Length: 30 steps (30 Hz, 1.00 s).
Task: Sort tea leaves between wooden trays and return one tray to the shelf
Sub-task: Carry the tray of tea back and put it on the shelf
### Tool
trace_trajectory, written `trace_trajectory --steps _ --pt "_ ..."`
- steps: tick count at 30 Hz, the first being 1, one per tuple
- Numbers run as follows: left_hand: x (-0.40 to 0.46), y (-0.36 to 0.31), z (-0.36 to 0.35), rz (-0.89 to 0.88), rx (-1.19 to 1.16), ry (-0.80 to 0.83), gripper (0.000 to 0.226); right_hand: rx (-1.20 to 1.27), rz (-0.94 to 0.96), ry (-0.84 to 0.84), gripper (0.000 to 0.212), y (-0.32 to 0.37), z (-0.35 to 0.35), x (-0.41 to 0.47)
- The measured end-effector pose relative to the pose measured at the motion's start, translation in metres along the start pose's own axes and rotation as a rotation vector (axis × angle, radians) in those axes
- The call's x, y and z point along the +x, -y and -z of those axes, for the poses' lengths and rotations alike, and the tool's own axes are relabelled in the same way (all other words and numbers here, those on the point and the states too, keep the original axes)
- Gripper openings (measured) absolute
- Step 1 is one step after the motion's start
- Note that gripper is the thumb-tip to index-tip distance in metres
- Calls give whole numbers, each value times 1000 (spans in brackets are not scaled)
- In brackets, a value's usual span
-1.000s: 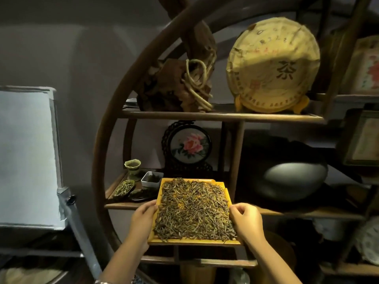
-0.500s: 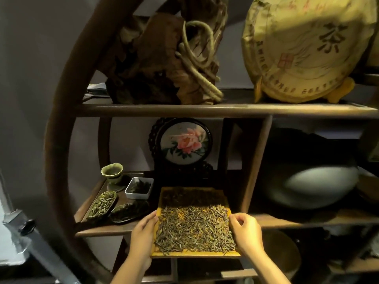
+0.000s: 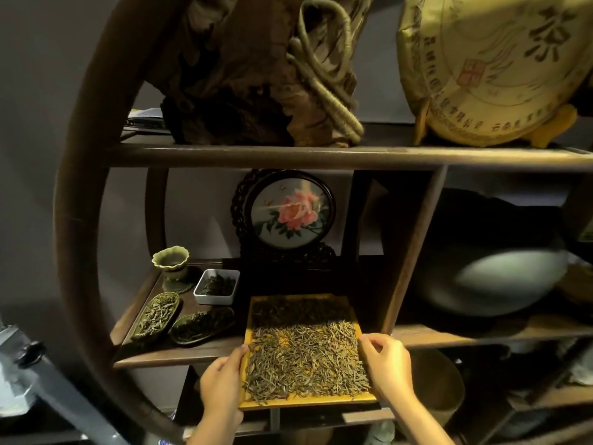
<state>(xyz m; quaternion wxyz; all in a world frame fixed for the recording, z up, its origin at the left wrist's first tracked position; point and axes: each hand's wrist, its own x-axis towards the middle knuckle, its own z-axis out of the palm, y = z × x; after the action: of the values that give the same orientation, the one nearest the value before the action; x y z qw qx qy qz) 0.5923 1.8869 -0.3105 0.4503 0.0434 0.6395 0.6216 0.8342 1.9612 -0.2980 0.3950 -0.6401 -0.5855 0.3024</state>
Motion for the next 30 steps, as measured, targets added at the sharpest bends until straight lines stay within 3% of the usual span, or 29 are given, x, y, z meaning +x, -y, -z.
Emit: trace_trajectory --steps 6,12,16,23,30 --pt "8 3 -2 66 -64 -35 29 114 -114 -41 11 -4 -8 -3" --pt "14 6 -7 146 -182 -11 31 303 -230 -49 26 -10 -11 -1" --pt "17 7 -9 181 -202 -27 35 462 -354 -153 29 -13 -18 -2" --pt "12 3 -19 228 -318 -174 30 688 -582 -374 25 0 -28 0" --pt "0 -12 -36 197 -548 -447 21 1059 -874 -612 32 19 -36 7"
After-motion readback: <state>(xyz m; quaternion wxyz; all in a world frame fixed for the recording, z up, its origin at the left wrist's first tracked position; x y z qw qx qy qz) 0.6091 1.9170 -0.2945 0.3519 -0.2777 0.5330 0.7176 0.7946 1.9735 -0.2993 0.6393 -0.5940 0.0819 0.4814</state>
